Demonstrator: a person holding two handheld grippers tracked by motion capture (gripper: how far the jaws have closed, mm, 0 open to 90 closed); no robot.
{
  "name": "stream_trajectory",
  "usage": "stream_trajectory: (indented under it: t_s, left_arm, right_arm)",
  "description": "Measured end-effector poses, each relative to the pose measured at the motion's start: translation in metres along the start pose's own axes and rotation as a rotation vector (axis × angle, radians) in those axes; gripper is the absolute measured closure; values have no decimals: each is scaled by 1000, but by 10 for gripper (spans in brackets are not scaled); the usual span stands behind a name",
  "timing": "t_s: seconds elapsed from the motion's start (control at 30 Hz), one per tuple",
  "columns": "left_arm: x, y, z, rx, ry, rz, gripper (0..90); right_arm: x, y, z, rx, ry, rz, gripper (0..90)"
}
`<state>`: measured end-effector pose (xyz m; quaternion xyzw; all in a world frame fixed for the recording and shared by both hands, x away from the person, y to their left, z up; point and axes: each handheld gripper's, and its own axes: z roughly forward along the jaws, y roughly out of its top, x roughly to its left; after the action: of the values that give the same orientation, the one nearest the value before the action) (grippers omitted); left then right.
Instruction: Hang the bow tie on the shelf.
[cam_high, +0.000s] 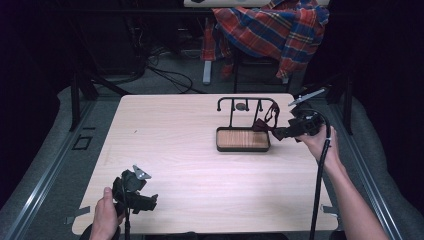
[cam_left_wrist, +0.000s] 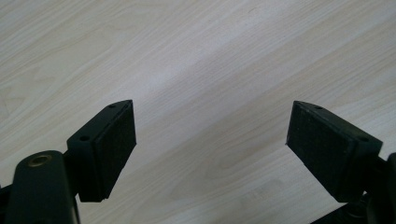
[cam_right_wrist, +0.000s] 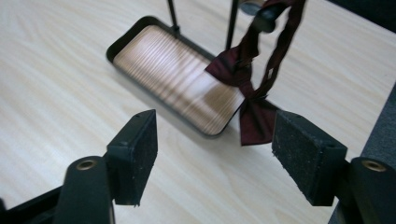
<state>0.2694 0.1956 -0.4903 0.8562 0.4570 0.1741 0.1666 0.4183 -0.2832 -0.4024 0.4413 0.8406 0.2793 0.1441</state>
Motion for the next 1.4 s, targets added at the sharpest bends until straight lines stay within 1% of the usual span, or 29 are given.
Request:
stream_trajectory:
  t_s: [0.03, 0.1, 0.13, 0.17, 0.2, 0.3, 0.4, 0.43, 0.53, 0.57, 0.6, 0.63, 0.7, 0.73, 0.77, 0.8, 0.87, 0.9, 0.97, 1.03, 1.07, 1.13, 1.2, 1.23, 1.27, 1.3, 1.33, 1.37, 1.4]
  left_arm:
    - [0, 0, 0, 1, 0, 0, 160]
    - [0, 0, 0, 1, -1, -3, 160]
    - [0, 0, 0, 2, -1, -3, 160]
    - [0, 0, 0, 2, -1, -4, 160]
    - [0, 0, 0, 2, -1, -4, 160]
    - [0, 0, 0, 3, -1, -5, 159]
    - [0, 0, 0, 2, 0, -5, 160]
    - [0, 0, 0, 1, -1, -5, 160]
    - [0, 0, 0, 2, -1, -4, 160]
    - [0, 0, 0, 2, -2, -4, 160]
    - [0, 0, 0, 2, -2, -4, 160]
    - [0, 0, 0, 1, -1, -4, 160]
    - [0, 0, 0, 1, -1, -4, 160]
    - [0, 0, 0, 0, 0, -3, 160]
    - [0, 0, 0, -2, -1, -3, 160]
    - [0, 0, 0, -1, -1, -3, 160]
    - [0, 0, 0, -1, 0, -3, 160]
    - [0, 0, 0, -1, 0, -3, 160]
    - [0, 0, 0, -2, -1, -2, 160]
    - [0, 0, 0, -1, 0, -2, 160]
    - [0, 0, 0, -1, 0, -2, 160]
    - [0, 0, 0, 1, -1, 0, 160]
    - [0, 0, 0, 0, -1, -2, 160]
    - [0, 0, 0, -1, -1, -1, 160]
    - [0, 0, 0, 0, -1, 1, 160]
    - [0, 0, 0, 0, -2, 1, 160]
    - [0, 0, 0, 2, -4, -1, 160]
    - [0, 0, 1, 2, -5, -3, 160]
    - [1, 0, 1, 1, -4, -4, 160]
  right_arm:
    - [2, -1, -1, 15, 0, -12, 305]
    - [8, -3, -2, 16, 6, -24, 292]
    - [10, -5, -4, 30, 8, -36, 284]
    - [12, -6, -4, 30, 11, -41, 271]
    - [15, -7, -4, 29, 17, -37, 262]
    - [22, -12, -4, 55, 21, -58, 216]
    - [26, -16, -3, 59, 30, -66, 196]
    - [30, -20, -1, 69, 33, -74, 173]
    - [36, -26, 1, 82, 42, -81, 154]
    - [38, -29, 2, 87, 52, -84, 150]
    - [38, -29, 2, 87, 52, -84, 150]
    - [39, -30, 3, 98, 54, -94, 143]
    - [44, -35, 6, 110, 57, -97, 127]
    - [46, -38, 8, 119, 62, -107, 117]
    - [49, -42, 10, 142, 68, -125, 103]
    - [51, -45, 11, 145, 68, -128, 96]
    - [54, -50, 14, 173, 77, -143, 91]
    - [56, -54, 15, 178, 74, -150, 88]
    - [59, -57, 17, 186, 81, -148, 85]
    - [63, -64, 21, 211, 83, -164, 77]
    - [66, -71, 25, 230, 92, -171, 71]
    - [69, -78, 30, 235, 93, -174, 68]
    - [71, -83, 33, 255, 100, -179, 66]
    - [73, -86, 36, 267, 113, -182, 61]
    - [74, -88, 38, 274, 112, -187, 50]
    - [74, -91, 40, 293, 122, -198, 40]
    - [75, -92, 42, 295, 129, -192, 39]
    - [75, -94, 43, 300, 127, -201, 39]
    - [76, -96, 44, 299, 135, -198, 39]
